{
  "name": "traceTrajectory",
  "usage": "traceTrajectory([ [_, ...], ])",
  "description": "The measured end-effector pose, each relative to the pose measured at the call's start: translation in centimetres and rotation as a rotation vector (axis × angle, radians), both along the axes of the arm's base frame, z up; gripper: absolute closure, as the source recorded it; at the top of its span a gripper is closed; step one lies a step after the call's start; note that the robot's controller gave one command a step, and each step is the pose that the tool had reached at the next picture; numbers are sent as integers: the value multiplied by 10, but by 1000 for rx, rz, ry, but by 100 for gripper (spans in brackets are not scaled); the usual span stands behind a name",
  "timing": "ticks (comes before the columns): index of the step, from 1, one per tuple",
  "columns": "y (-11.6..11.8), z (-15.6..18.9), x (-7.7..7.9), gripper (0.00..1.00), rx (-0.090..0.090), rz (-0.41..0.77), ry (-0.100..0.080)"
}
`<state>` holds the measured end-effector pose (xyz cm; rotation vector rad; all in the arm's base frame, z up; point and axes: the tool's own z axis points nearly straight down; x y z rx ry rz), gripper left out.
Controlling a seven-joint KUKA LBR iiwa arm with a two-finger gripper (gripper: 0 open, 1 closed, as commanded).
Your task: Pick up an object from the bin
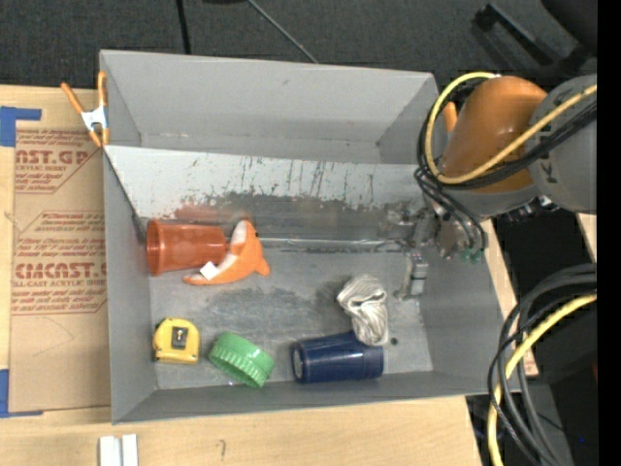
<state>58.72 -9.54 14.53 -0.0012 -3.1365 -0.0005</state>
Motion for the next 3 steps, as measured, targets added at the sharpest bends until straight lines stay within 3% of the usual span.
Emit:
traceTrajectory([
  [1,0,5,2,0,-1,1,-7],
  [2,1,-37,-15,0,-1,-30,-16],
  [3,7,-75,-35,100,-1,-99,-7],
])
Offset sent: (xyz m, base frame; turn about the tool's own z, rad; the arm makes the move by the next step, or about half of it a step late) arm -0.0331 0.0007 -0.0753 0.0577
